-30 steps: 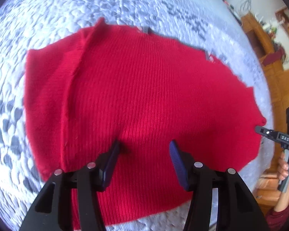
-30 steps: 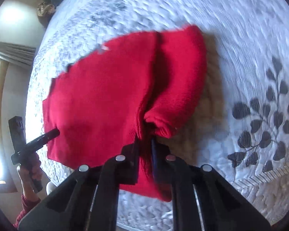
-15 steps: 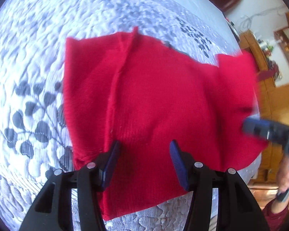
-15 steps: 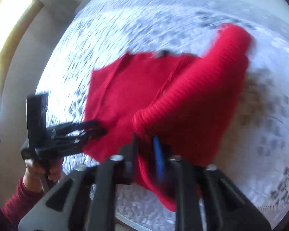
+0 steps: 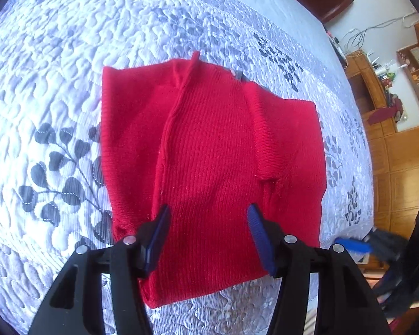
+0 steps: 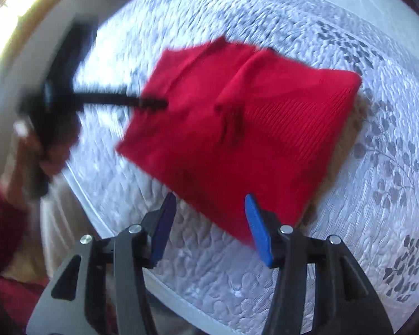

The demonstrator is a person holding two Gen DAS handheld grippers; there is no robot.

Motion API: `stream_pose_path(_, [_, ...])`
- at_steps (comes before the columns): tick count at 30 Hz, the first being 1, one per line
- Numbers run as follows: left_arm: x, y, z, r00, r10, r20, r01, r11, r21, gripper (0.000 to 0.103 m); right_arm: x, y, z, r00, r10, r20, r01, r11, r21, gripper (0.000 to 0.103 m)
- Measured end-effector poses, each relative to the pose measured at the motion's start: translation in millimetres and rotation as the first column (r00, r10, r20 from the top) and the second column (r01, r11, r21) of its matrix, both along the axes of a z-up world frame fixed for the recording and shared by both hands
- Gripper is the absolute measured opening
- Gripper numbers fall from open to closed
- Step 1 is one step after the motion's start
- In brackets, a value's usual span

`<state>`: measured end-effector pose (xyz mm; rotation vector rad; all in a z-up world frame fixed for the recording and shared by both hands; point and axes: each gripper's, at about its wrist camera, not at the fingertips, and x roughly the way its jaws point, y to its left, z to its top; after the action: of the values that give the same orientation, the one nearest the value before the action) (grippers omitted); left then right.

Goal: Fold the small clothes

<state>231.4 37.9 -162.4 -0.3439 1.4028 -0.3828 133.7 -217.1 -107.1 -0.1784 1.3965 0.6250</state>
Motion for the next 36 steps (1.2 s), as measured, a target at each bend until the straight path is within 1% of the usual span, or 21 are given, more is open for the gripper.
stream_pose_path(3, [4,-4,4,1.0,-0.001,-0.02,0.001,0.999,0.035,0.059,-10,19,-12,0.999,0.044,0.024,-0.043,0.999,-0.021,0.052])
stream_pose_path(5, [8,-5,7,1.0,0.0,-0.029,0.001,0.999,0.04,0.064,-11,31,-18,0.997,0.056,0.044,-0.054,0.998,-0.03,0.054])
stream_pose_path(8, [14,-7,12,0.999,-0.003,-0.036,0.004,0.999,0.041,0.065,-6,42,-29,0.996,0.064,0.055,-0.061,0.997,-0.054,0.054])
stream_pose_path(9, [16,-8,13,0.999,-0.002,-0.037,0.004,0.999,0.043,0.065,-3,44,-35,0.997,0.062,0.051,-0.059,0.996,-0.064,0.05])
stream_pose_path(10, [17,-9,14,0.999,-0.002,-0.037,0.003,0.999,0.043,0.066,-1,44,-39,0.997,0.058,0.046,-0.055,0.996,-0.064,0.044])
stream_pose_path(11, [19,-10,14,0.999,-0.001,-0.042,0.003,0.999,0.036,0.068,1,43,-43,0.998,0.054,0.041,-0.051,0.997,-0.065,0.026])
stream_pose_path(12, [20,-10,13,0.999,0.001,-0.05,0.0,1.0,0.025,0.068,4,39,-46,0.998,0.043,0.035,-0.041,0.997,-0.06,0.013])
stream_pose_path(14, [22,-12,10,0.997,0.012,-0.072,-0.013,1.0,-0.012,0.07,8,31,-46,1.0,0.014,0.016,-0.014,0.999,-0.03,0.007])
stream_pose_path(17, [26,-18,2,0.994,0.027,-0.111,-0.034,0.998,-0.06,0.07,13,10,-30,0.999,-0.042,-0.009,0.042,0.996,0.082,0.006])
stream_pose_path(19, [29,-23,-4,0.99,0.05,-0.132,-0.061,0.995,-0.08,0.07,18,-9,-11,0.996,-0.087,-0.021,0.09,0.98,0.176,0.006])
stream_pose_path(21, [34,-29,-10,0.984,0.077,-0.163,-0.099,0.986,-0.133,0.071,21,-29,8,0.992,-0.124,-0.023,0.126,0.962,0.244,0.006])
stream_pose_path(22, [36,-33,-13,0.98,0.086,-0.178,-0.117,0.979,-0.169,0.07,22,-36,13,0.991,-0.132,-0.018,0.133,0.958,0.253,0.006])
stream_pose_path(24, [43,-41,-16,0.971,0.117,-0.208,-0.168,0.955,-0.246,0.07,24,-46,20,0.989,-0.146,-0.008,0.143,0.955,0.26,0.006])
stream_pose_path(26, [49,-52,-19,0.965,0.145,-0.22,-0.206,0.934,-0.29,0.071,25,-55,22,0.988,-0.156,-0.016,0.154,0.949,0.275,0.006])
stream_pose_path(27, [53,-58,-20,0.962,0.15,-0.226,-0.215,0.93,-0.299,0.071,24,-57,22,0.987,-0.157,-0.02,0.156,0.947,0.281,0.006])
stream_pose_path(31, [66,-81,-29,0.956,0.146,-0.255,-0.224,0.923,-0.314,0.071,22,-60,21,0.988,-0.154,-0.018,0.153,0.941,0.301,0.006])
stream_pose_path(33, [73,-94,-34,0.956,0.122,-0.265,-0.204,0.93,-0.305,0.071,23,-61,21,0.988,-0.151,-0.016,0.149,0.94,0.308,0.006])
stream_pose_path(36, [83,-106,-41,0.955,0.104,-0.279,-0.193,0.929,-0.314,0.069,23,-64,22,0.989,-0.15,-0.01,0.146,0.937,0.317,0.006])
